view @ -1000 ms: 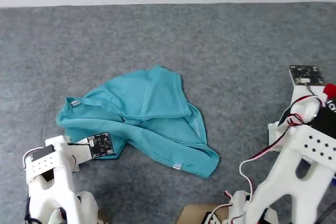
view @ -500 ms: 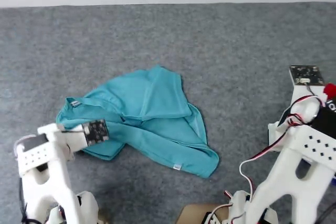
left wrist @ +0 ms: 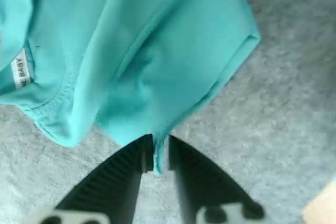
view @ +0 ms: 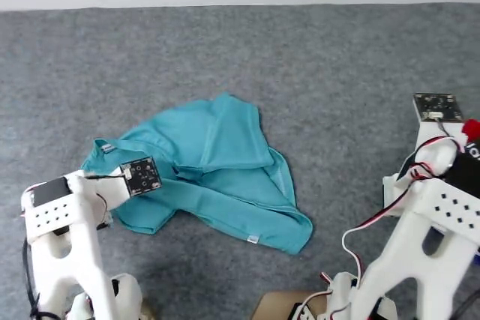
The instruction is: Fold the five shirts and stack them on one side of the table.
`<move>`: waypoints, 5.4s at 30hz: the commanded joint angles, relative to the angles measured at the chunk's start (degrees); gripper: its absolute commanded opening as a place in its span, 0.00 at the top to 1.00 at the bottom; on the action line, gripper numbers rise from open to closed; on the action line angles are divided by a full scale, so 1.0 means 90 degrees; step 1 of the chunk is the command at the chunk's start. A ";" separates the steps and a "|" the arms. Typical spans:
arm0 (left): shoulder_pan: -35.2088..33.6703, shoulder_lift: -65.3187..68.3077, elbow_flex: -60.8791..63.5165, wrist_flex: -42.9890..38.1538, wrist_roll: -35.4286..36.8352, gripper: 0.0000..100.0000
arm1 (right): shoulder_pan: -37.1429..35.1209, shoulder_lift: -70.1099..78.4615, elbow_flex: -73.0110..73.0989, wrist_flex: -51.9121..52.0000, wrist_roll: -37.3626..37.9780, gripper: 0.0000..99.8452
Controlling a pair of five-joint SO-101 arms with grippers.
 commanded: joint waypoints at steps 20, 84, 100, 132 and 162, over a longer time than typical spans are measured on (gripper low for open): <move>0.0508 -0.0049 -0.1411 0.2315 0.0371 0.92 | -0.0063 -0.0122 -0.0039 0.0239 0.0039 0.99; -0.0547 0.4327 -0.3678 0.0547 0.0264 1.00 | -0.2945 -0.0093 0.0342 -0.0005 -0.0254 0.99; -0.0557 0.4396 -0.4400 0.0996 0.1368 1.00 | -0.4967 0.1851 0.0332 0.0142 -0.0244 0.92; -0.0537 0.4415 -0.4264 0.0557 0.1905 1.00 | -0.8405 0.3473 0.1563 -0.1832 -0.0039 0.78; -0.0527 0.4347 -0.4264 0.0606 0.1944 1.00 | -0.7243 0.3473 0.2481 -0.3355 0.0029 0.99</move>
